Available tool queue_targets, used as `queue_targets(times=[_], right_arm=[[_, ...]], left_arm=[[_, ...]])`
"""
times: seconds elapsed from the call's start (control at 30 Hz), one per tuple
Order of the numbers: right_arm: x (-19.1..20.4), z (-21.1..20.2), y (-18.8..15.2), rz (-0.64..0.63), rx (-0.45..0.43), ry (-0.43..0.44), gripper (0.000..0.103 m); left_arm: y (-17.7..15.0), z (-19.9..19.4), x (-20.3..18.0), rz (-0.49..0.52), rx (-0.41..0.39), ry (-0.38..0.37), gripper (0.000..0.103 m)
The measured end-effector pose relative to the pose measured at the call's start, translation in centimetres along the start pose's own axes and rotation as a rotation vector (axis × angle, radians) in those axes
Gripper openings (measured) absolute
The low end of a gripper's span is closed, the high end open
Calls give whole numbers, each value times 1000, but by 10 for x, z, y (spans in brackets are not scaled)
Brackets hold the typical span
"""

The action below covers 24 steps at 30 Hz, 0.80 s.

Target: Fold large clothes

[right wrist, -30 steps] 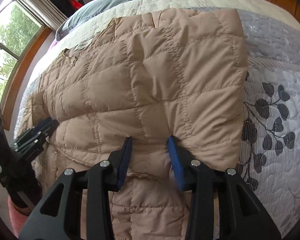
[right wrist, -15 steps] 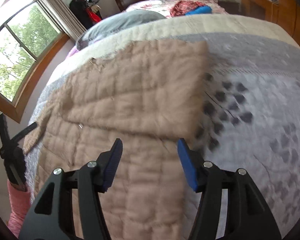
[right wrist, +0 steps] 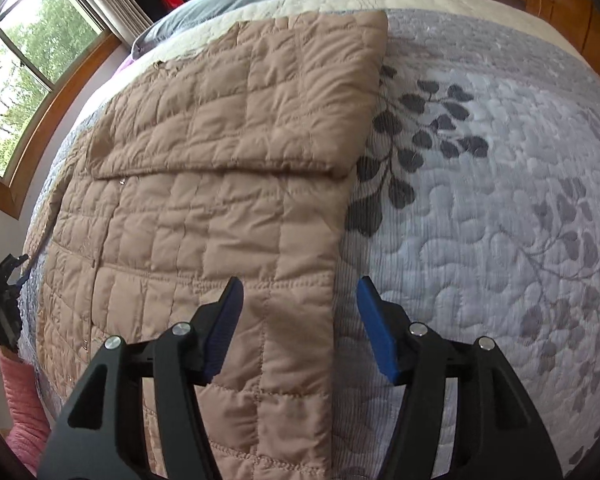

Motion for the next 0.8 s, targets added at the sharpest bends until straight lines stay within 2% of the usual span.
queue_targets(times=[0.07,0.13,0.3,0.37,0.5,0.6,0.73,0.8], right_arm=[[0,3,0,0,9,-5,59],[0,7,0,6,17,-3,59],[-3,10,-1,14,24,-8,59],[-2,10,-1,11,23,-12,59],[1,5,-1,9,8,-20,59],[7,-4,-3,-12,-16,-31,59],[9,-10,-7,-31,-14,-54,59],[9,-8,-8,-31,-9,-55,59]], left_arm=[[6,4,3,-19,-18,-19,65],[11,7,4,-39,-36,-14,59],[21,11,10,-60,-78,36,13],[23,12,9,-67,-81,30,7],[24,9,6,-64,-95,40,4],[25,-4,-8,-36,-150,25,4],[14,-44,-66,87,-239,-81,4],[-4,-64,-112,202,-272,-135,4]])
Point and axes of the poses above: each gripper's, at about its wrist camera, not at the fingertips, and z roughly the way its jaws point, x to its left, y to its top, the point moved 6 cm from there along z, roughly the way its jaws point, and after that the axes turned 7 degrees about -z, right-handed, at the moved point
